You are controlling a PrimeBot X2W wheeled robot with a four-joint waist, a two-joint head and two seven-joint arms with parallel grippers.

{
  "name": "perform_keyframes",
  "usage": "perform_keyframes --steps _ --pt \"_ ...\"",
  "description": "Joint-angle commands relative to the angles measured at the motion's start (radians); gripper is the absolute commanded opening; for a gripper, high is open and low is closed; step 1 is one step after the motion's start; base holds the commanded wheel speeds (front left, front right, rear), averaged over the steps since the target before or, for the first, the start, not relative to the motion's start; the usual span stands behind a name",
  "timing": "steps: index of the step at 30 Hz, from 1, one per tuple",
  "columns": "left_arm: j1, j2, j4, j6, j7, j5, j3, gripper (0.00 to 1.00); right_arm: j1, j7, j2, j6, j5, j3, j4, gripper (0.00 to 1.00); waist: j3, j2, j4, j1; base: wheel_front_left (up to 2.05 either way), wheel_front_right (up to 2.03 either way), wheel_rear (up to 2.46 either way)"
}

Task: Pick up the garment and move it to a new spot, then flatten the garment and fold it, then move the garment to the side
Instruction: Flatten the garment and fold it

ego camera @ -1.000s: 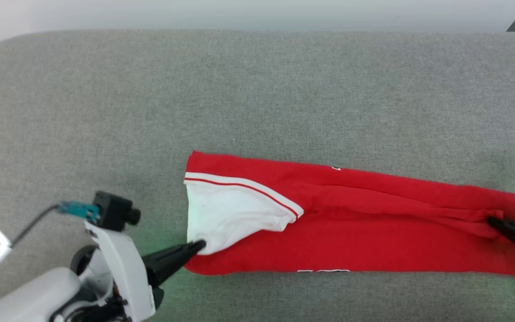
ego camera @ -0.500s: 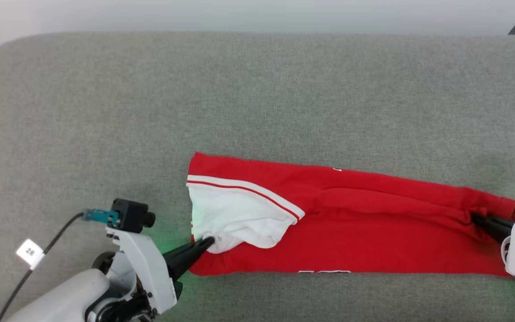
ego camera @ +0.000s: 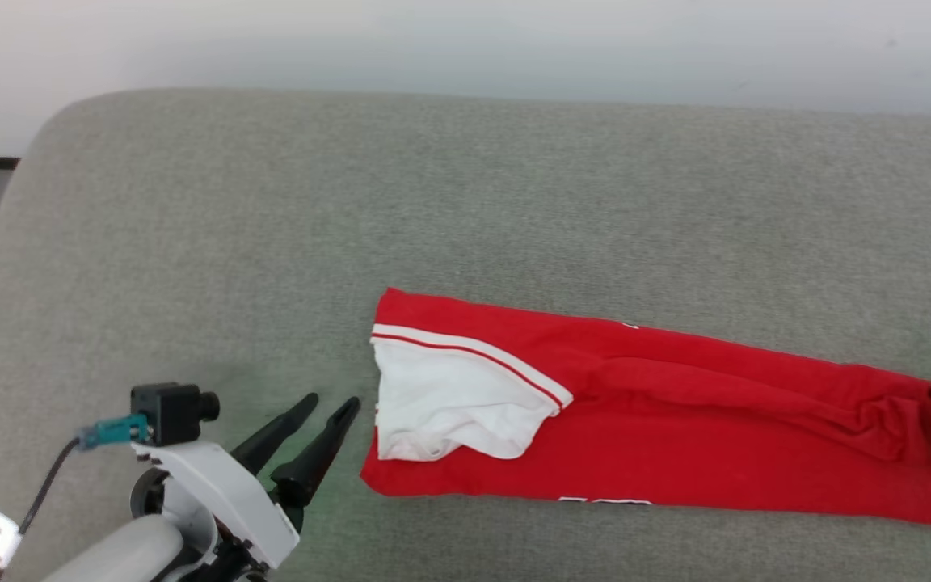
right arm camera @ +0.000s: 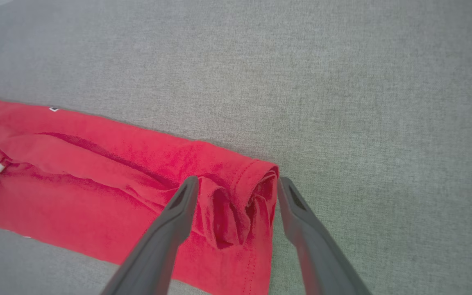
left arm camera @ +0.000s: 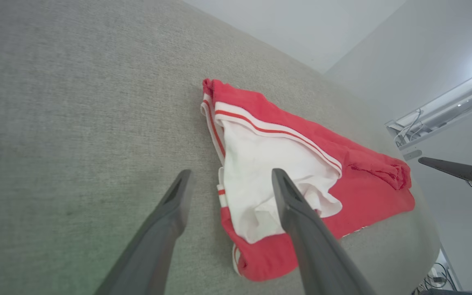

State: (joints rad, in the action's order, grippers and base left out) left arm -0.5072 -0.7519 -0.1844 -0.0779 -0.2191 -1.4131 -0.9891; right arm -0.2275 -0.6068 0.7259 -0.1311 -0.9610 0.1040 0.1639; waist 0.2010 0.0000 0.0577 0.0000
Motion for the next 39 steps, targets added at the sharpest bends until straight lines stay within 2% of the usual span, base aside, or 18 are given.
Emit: perform_keyframes --steps 1,5,9,10,17,24,31,34,37,39 --pt "0.023 0.015 -0.013 0.017 -0.021 0.023 0.016 1.00 0.024 -0.013 -0.002 0.001 0.001 -0.025 0.010 1.00 0.002 0.0000 0.024 0.0000 0.00 0.00 0.00" --pt "0.064 0.057 -0.047 0.052 -0.044 0.081 0.081 1.00 0.062 -0.059 -0.009 0.001 0.004 -0.083 0.039 1.00 0.007 0.0000 0.052 0.0000 0.00 0.00 0.00" --pt "0.124 0.126 -0.065 0.073 -0.044 0.201 0.236 1.00 0.087 -0.116 -0.018 0.001 0.016 -0.126 0.066 1.00 0.013 0.0000 0.074 0.0000 0.00 0.00 0.00" --pt "0.124 0.126 -0.065 0.073 -0.044 0.201 0.236 1.00 0.087 -0.116 -0.018 0.001 0.016 -0.126 0.066 1.00 0.013 0.0000 0.074 0.0000 0.00 0.00 0.00" --pt "0.215 0.242 -0.054 0.093 -0.044 0.508 0.482 1.00 0.073 -0.205 -0.055 0.001 0.044 -0.158 0.084 1.00 0.024 0.0000 0.093 0.0000 0.00 0.00 0.00" --pt "0.259 0.340 0.000 0.115 -0.045 0.836 0.668 1.00 0.021 -0.281 -0.123 0.001 0.101 -0.155 0.116 1.00 0.039 0.0000 0.099 0.0000 0.00 0.00 0.00" --pt "0.286 0.446 0.008 0.051 -0.045 0.972 0.798 1.00 -0.029 -0.327 -0.202 0.000 0.175 -0.131 0.171 1.00 0.072 0.0000 0.099 0.0000 0.00 0.00 0.00" --pt "0.286 0.482 -0.008 0.022 -0.045 1.009 0.837 1.00 -0.036 -0.325 -0.219 0.000 0.200 -0.107 0.184 0.00 0.082 0.0000 0.097 0.0000 0.00 0.00 0.00" --pt "0.287 0.503 -0.016 0.006 -0.045 1.052 0.873 1.00 -0.048 -0.299 -0.228 0.000 0.204 -0.117 0.184 0.00 0.088 0.0000 0.090 0.0000 0.00 0.00 0.00" --pt "0.294 0.517 -0.022 -0.004 -0.045 1.074 0.896 1.00 -0.060 -0.274 -0.211 0.000 0.205 -0.143 0.189 0.00 0.089 0.0000 0.084 0.0000 0.00 0.00 0.00"
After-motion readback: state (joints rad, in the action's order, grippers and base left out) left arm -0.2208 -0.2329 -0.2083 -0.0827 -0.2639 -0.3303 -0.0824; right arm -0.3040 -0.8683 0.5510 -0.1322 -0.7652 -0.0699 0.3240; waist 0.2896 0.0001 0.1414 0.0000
